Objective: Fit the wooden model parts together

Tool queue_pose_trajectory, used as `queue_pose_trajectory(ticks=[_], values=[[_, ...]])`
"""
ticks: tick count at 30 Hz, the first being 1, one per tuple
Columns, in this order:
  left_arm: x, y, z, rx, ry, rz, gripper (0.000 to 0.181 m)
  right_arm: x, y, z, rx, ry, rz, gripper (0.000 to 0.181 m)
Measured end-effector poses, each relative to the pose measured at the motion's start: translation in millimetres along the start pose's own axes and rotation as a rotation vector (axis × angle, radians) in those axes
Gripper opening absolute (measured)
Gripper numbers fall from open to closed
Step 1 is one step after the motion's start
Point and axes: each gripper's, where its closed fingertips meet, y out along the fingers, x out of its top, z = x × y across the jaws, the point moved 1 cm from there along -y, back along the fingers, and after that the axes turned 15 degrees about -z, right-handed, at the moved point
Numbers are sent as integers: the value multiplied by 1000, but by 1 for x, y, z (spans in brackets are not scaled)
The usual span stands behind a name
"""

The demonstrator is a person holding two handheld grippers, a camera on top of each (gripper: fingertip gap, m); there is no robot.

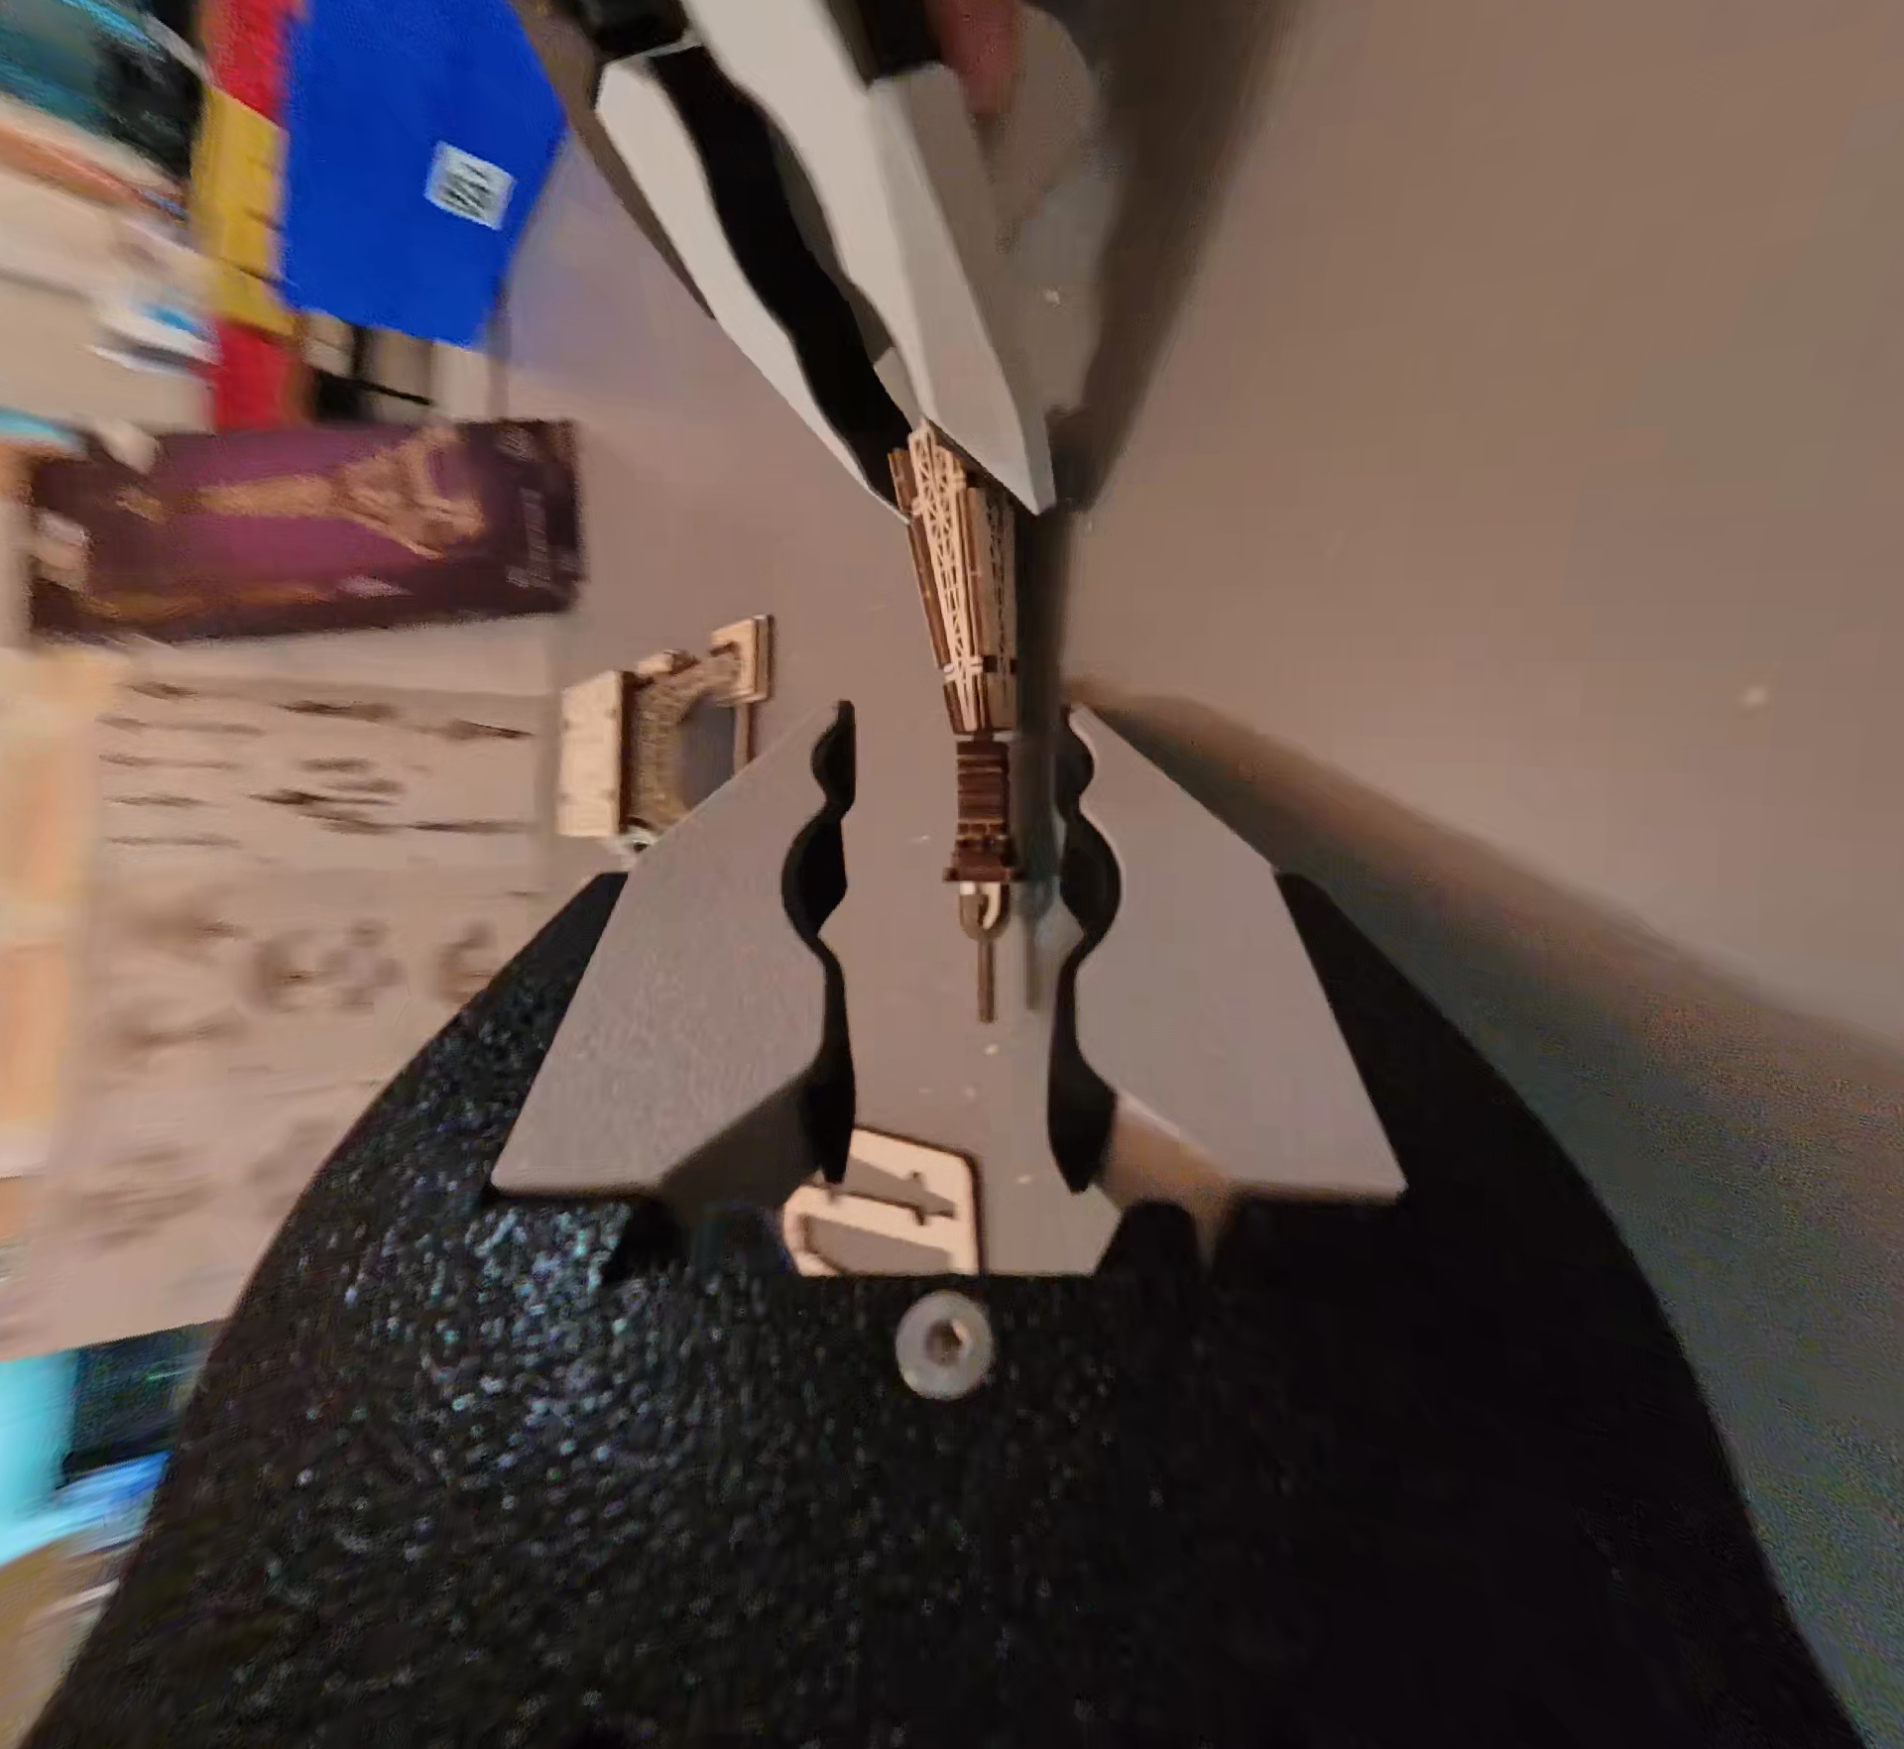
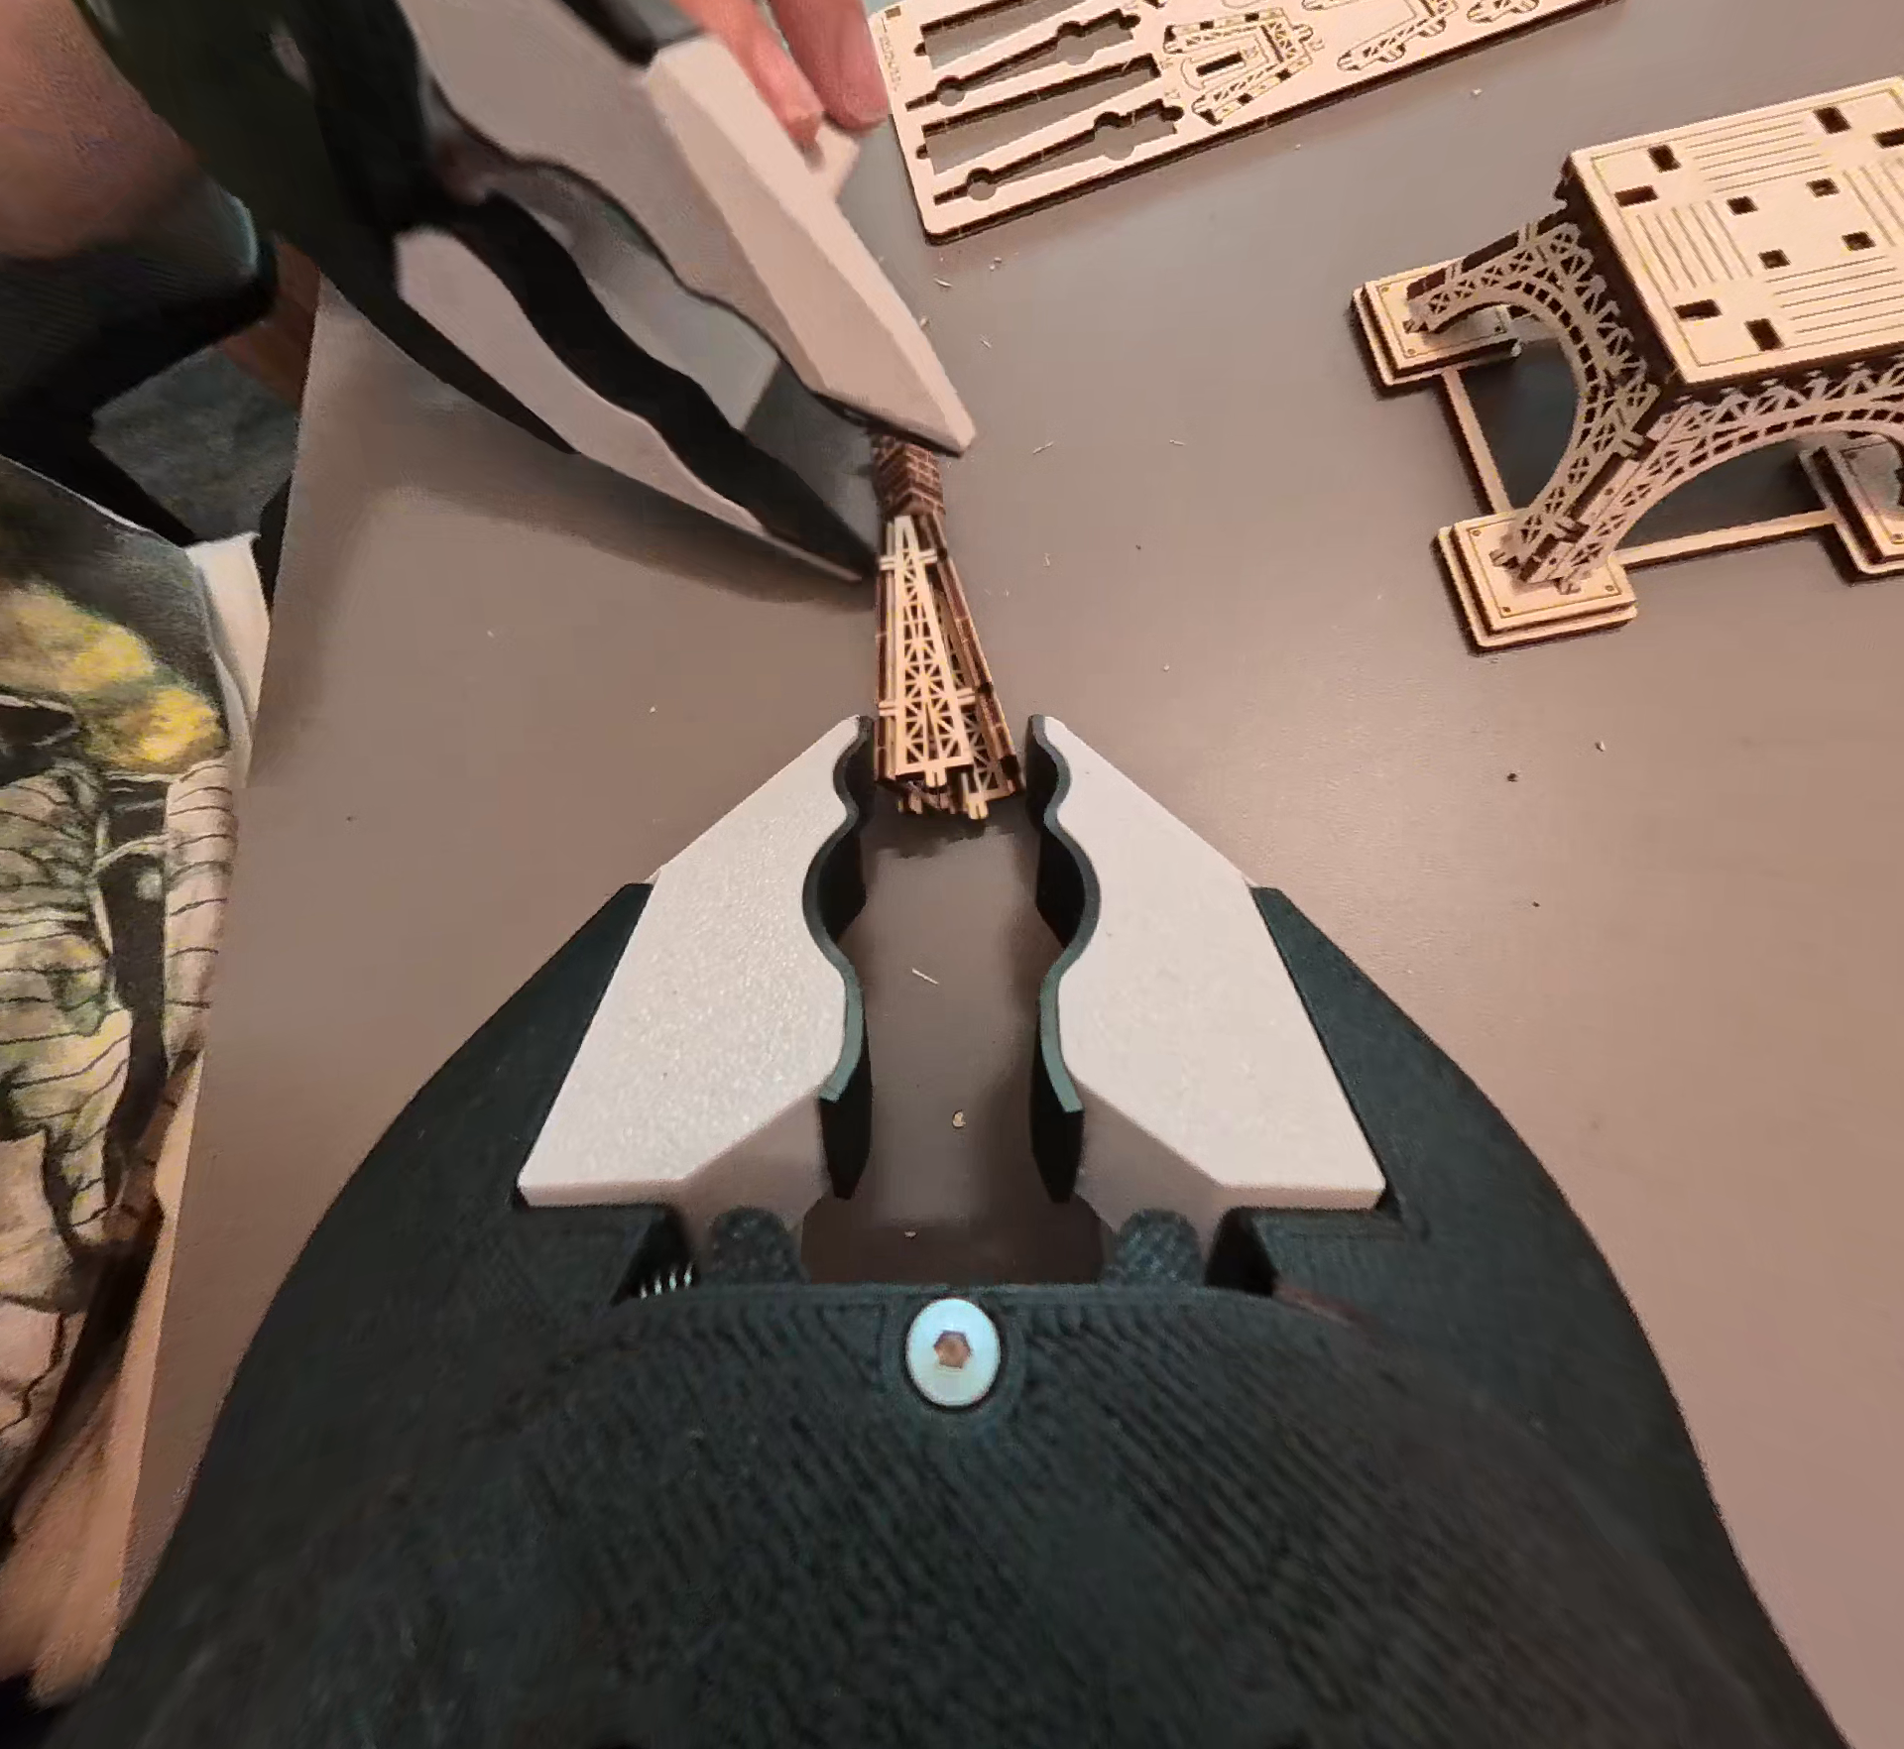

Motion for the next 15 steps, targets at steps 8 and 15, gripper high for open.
queue_pose_trajectory(ticks=[8, 15], values=[[16, 6, 7, -214, -985, -123, 33, 0, -1, 3, 21, -1, -1, 34], [10, 15, -5, -257, -925, -51, 37, 1, -9, -2, 15, 51, -29, 38]])
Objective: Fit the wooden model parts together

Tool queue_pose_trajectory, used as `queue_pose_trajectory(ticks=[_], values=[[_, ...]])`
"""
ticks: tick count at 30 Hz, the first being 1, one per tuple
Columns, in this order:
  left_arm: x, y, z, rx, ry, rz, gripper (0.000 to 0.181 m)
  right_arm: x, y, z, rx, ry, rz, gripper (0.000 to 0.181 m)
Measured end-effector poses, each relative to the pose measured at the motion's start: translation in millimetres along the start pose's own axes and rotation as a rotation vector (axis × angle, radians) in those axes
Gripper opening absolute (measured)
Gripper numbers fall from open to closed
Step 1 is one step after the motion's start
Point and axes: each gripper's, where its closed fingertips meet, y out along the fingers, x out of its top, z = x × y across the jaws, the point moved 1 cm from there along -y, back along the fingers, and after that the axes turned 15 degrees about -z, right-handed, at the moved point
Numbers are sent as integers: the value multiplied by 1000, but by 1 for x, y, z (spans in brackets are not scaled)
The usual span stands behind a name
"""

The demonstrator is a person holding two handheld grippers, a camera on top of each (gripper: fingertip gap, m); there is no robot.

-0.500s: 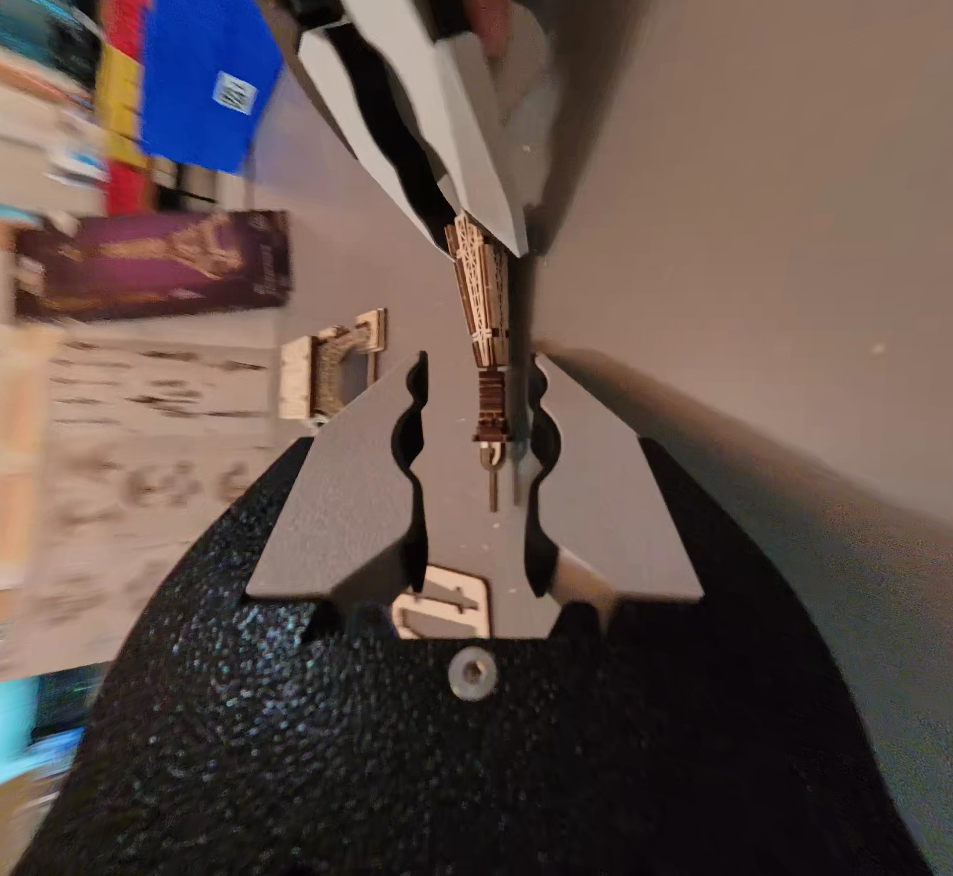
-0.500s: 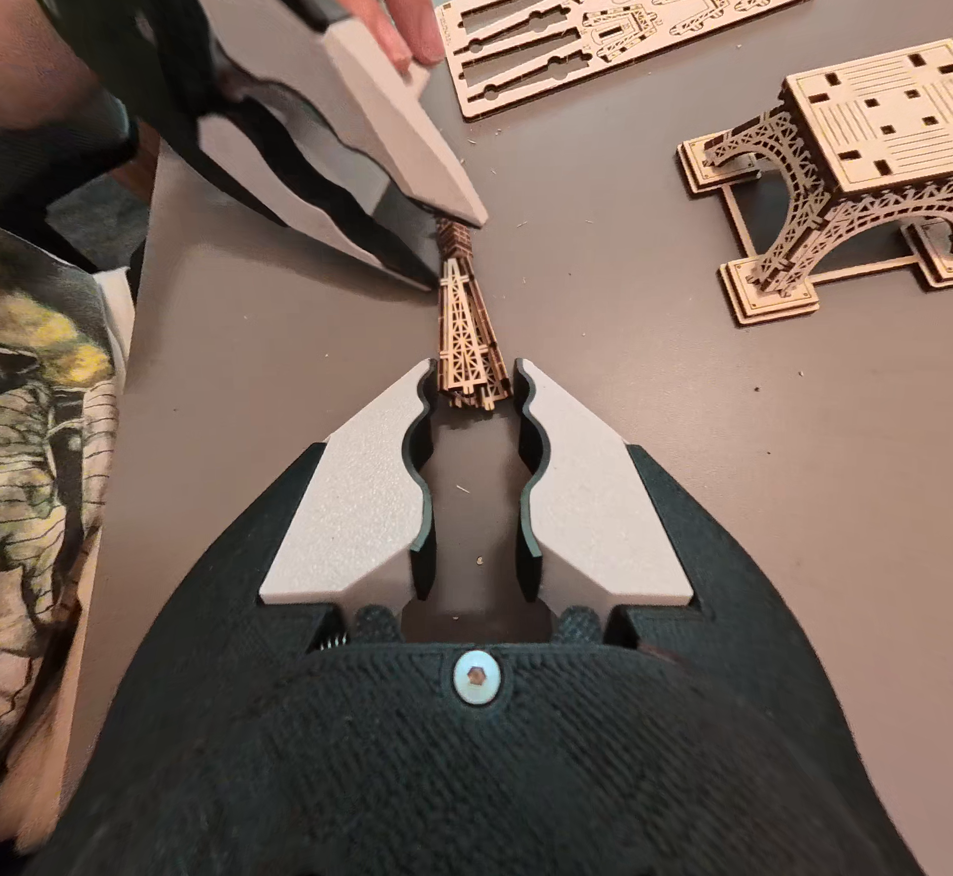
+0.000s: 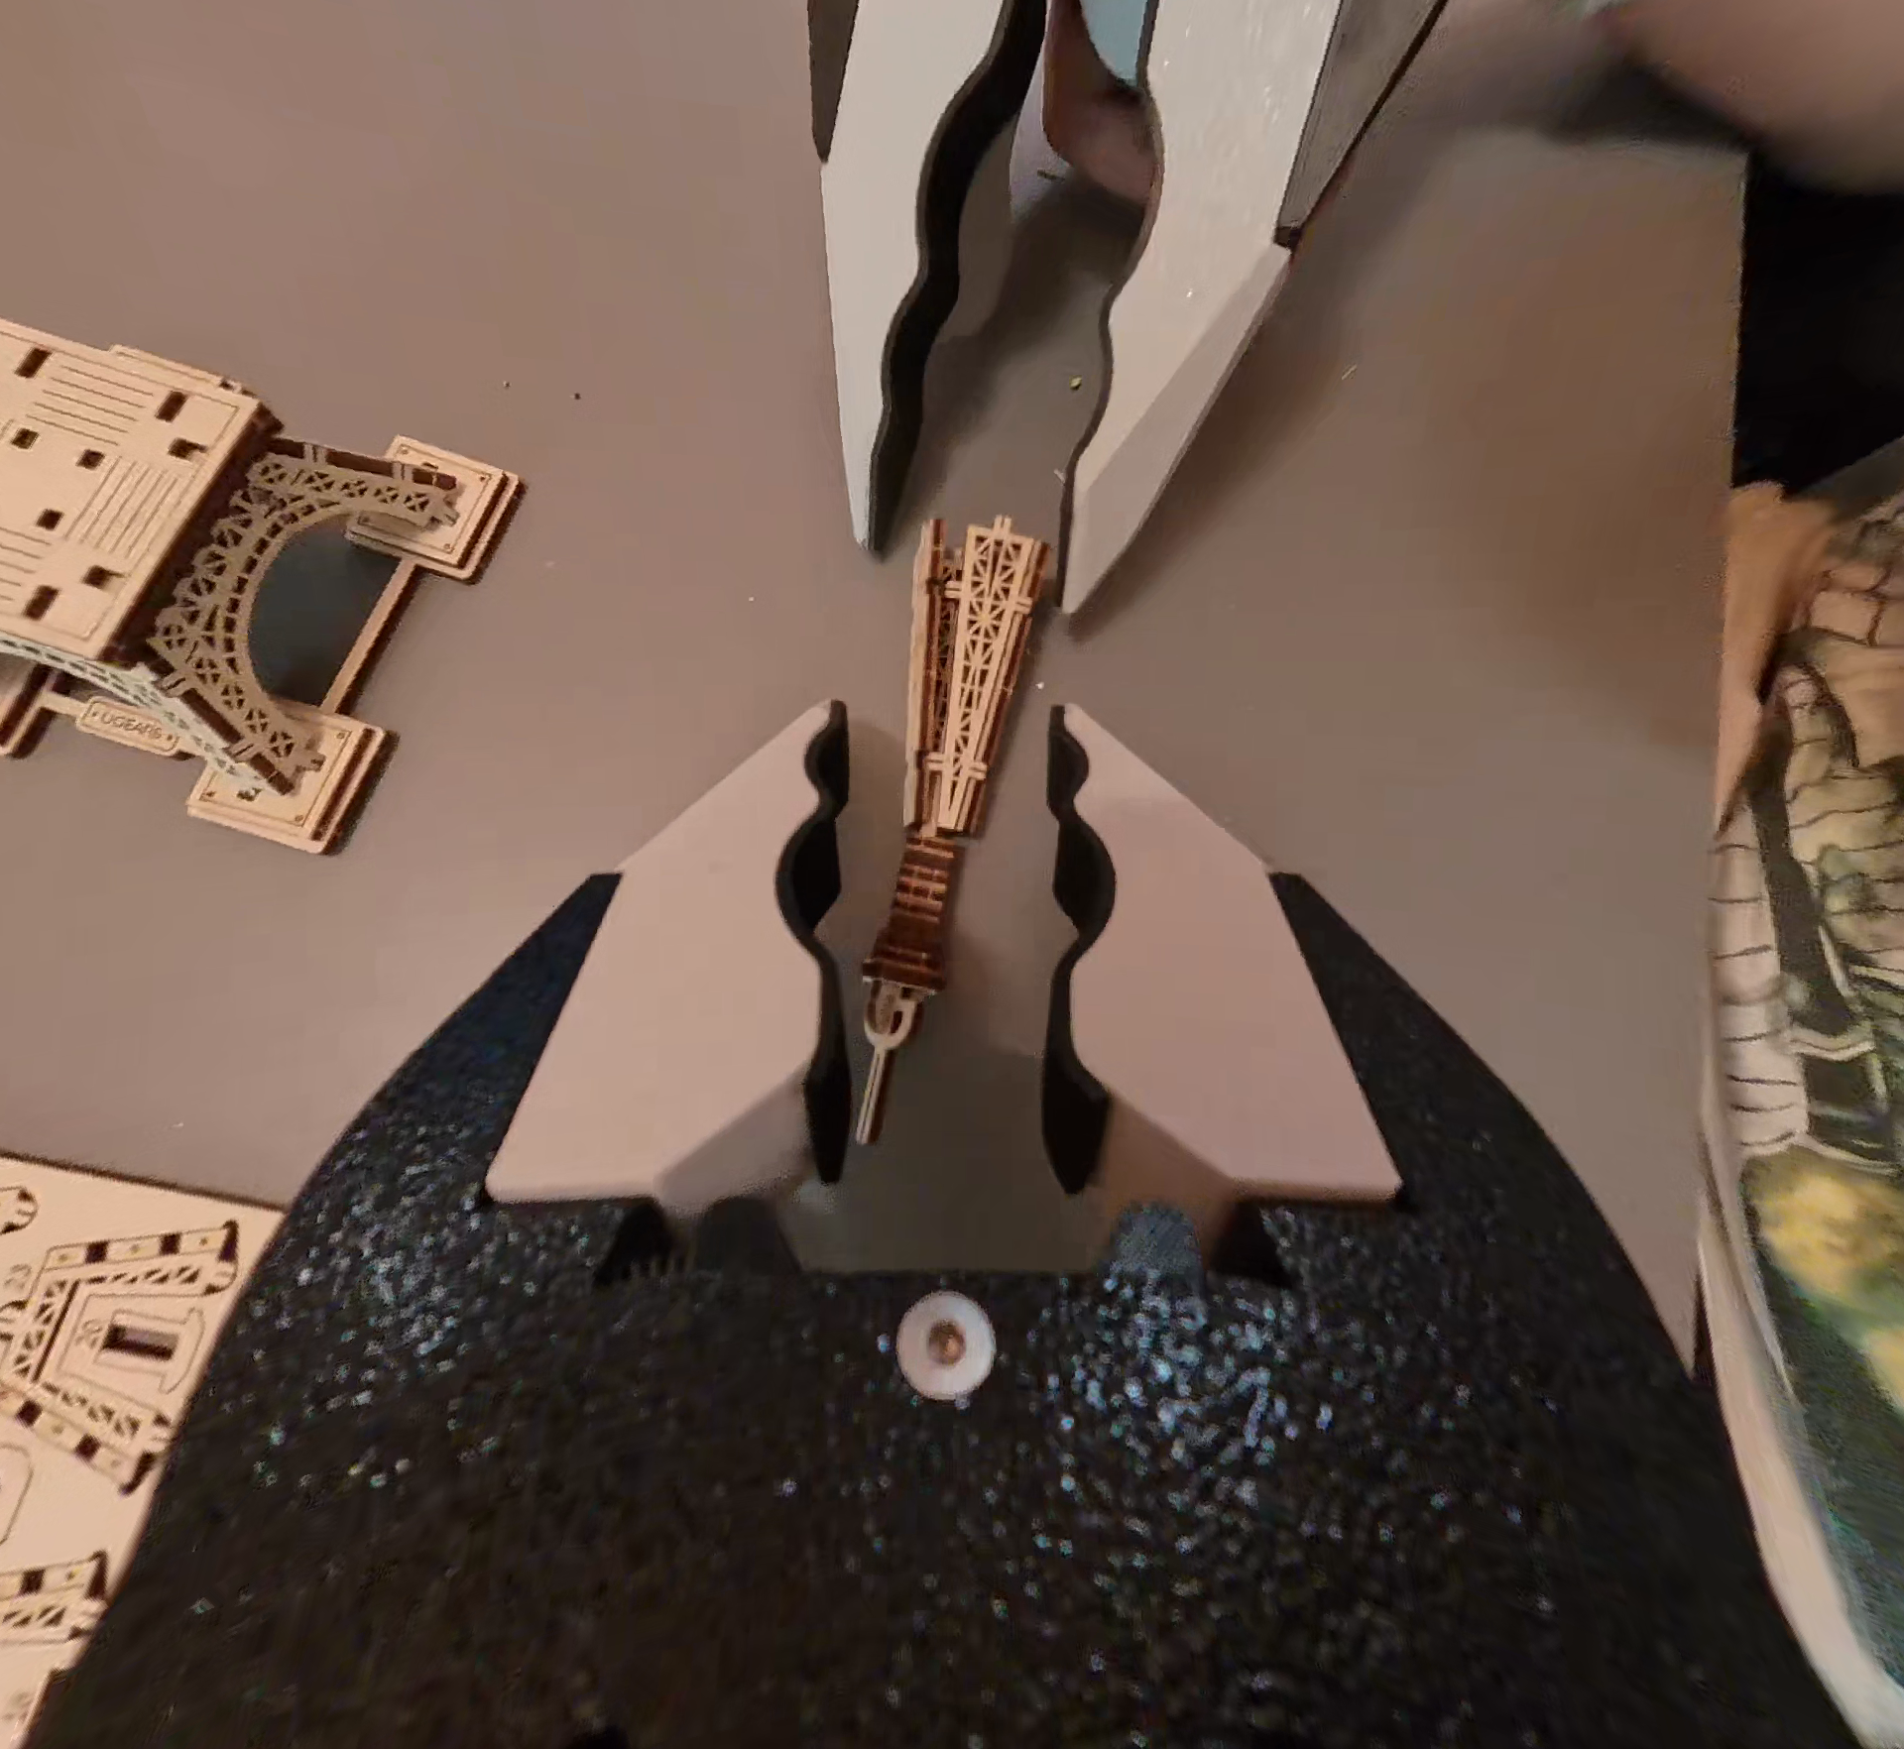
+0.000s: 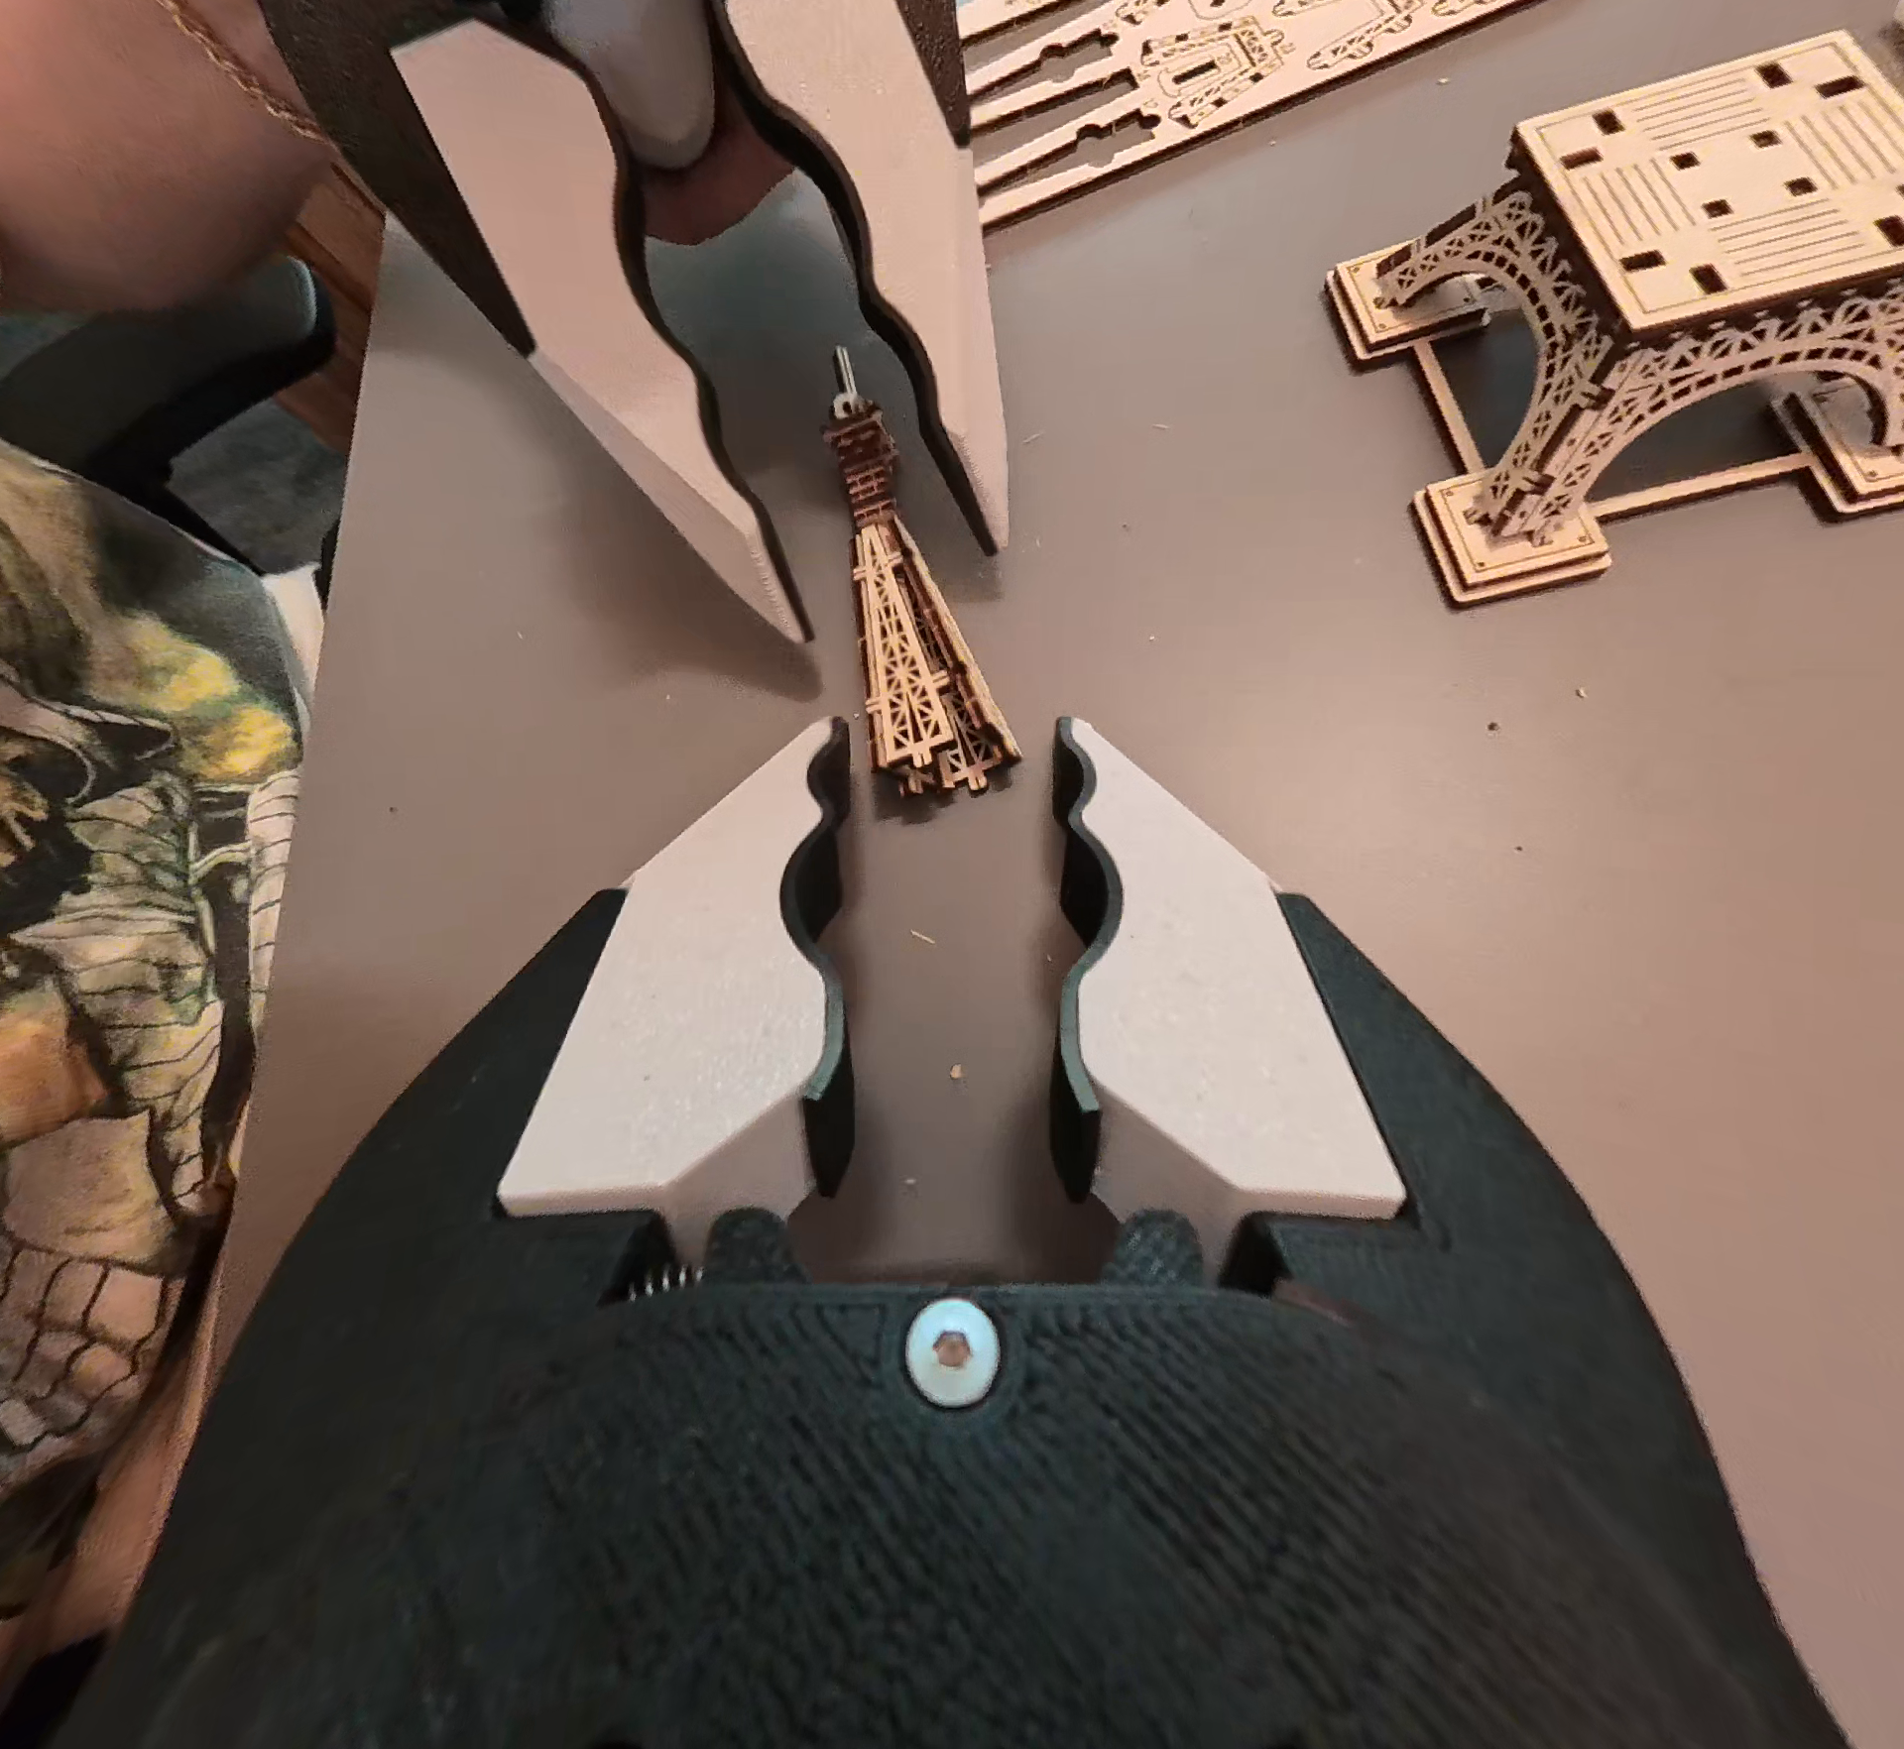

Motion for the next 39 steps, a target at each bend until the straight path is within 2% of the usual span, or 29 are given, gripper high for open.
queue_pose_trajectory(ticks=[2, 6, 10, 18, 21, 22, 24, 27, 29, 30, 39], values=[[-2, 4, -2, -3, -13, 3, 31, -2, 0, 1, 10, -9, 15, 39], [-5, 10, -2, -4, -5, -8, 19, -4, 3, 2, 4, -53, 31, 28], [-3, 14, -6, -27, -3, -24, 23, -4, 3, 6, 32, -62, 38, 28], [-2, 17, -7, -57, 15, -25, 17, -3, 3, 6, 40, -60, 30, 23], [-1, 17, -6, -39, 49, -25, 17, 3, -2, 0, -8, -32, -20, 33], [-1, 17, -6, -38, 56, -26, 17, 4, -4, 4, 25, -12, -35, 23], [-2, 17, -6, -35, 65, -25, 17, 5, -4, 4, 34, -8, -40, 21], [-1, 17, -6, -42, 74, -25, 17, -2, 1, 0, -11, -104, 21, 42], [-1, 18, -6, -44, 92, -25, 17, -3, 4, -1, -26, -157, 41, 36], [-2, 18, -6, -42, 104, -24, 17, -4, 6, 5, 16, -166, 48, 24], [-1, 18, -5, -67, 72, -23, 16, -4, 6, 5, 19, -202, 51, 21]])
